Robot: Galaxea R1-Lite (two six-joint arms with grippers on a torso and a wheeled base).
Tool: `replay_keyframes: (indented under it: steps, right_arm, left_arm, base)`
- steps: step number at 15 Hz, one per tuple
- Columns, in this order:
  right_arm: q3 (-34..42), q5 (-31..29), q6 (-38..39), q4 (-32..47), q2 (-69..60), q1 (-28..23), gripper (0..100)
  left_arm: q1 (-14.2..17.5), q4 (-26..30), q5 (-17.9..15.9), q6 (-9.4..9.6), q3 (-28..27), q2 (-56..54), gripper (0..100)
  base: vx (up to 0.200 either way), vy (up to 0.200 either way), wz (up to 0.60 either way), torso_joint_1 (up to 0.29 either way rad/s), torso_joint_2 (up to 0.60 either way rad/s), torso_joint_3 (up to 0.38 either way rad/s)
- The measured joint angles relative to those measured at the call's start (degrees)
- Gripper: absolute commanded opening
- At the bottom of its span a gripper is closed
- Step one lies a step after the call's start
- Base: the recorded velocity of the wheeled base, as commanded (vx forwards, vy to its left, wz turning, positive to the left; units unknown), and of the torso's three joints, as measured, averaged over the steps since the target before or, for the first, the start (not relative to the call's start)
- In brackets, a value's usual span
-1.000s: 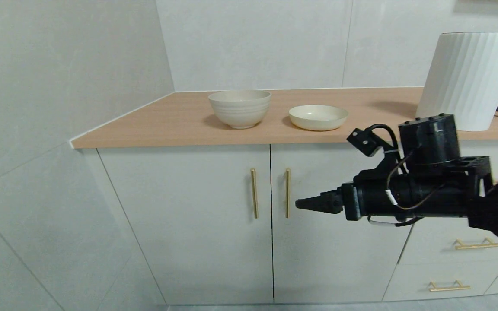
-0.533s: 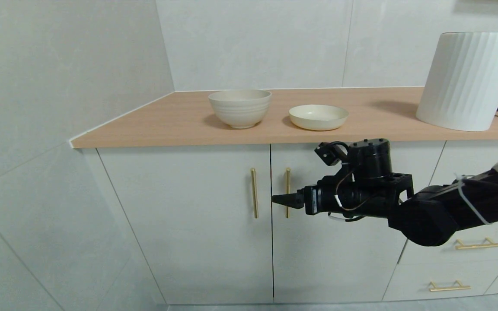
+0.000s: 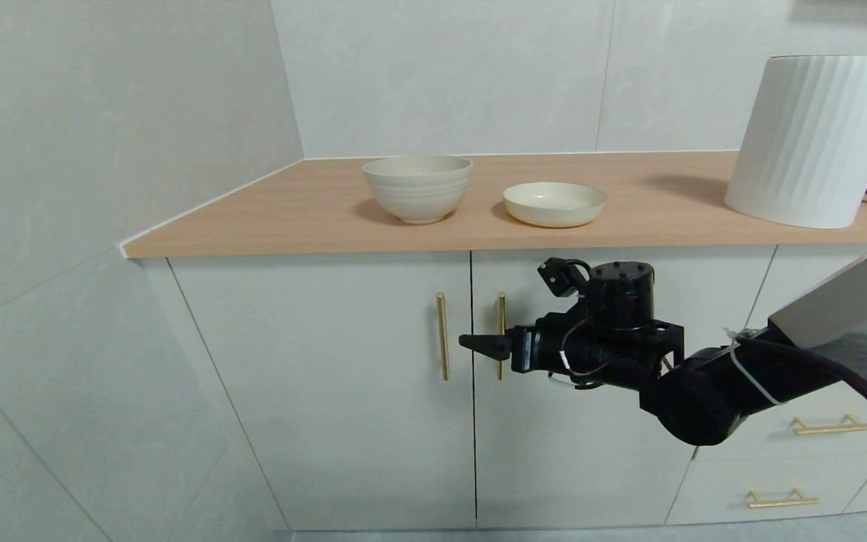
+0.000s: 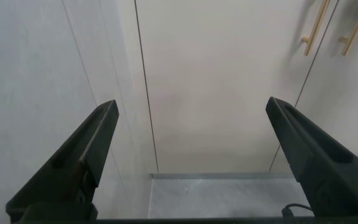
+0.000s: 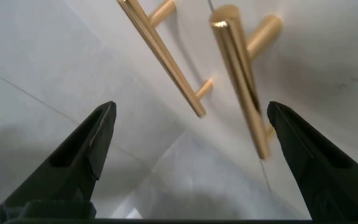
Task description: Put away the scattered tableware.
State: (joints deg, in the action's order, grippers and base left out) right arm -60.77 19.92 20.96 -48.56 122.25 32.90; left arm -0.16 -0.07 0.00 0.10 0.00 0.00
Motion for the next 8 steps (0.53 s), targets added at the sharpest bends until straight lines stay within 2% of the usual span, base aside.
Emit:
replay_keyframes:
  steps: [3, 8]
  right_arm:
    - [-0.09, -1.58, 0.48, -4.84, 2.45, 0.69, 100]
    - [-0.15, -1.83, 4.25, -5.32, 3.46, 1.63, 100]
  left_arm:
    - [0.00, 0.00, 0.00, -0.02, 0.00, 0.00, 100]
    - [0.02, 0.00, 0.00, 0.00, 0.00, 0.00, 100]
  base:
    - [0.000, 0.000, 0.00, 0.000, 0.00, 0.000]
    - [0.000, 0.000, 0.00, 0.000, 0.00, 0.000]
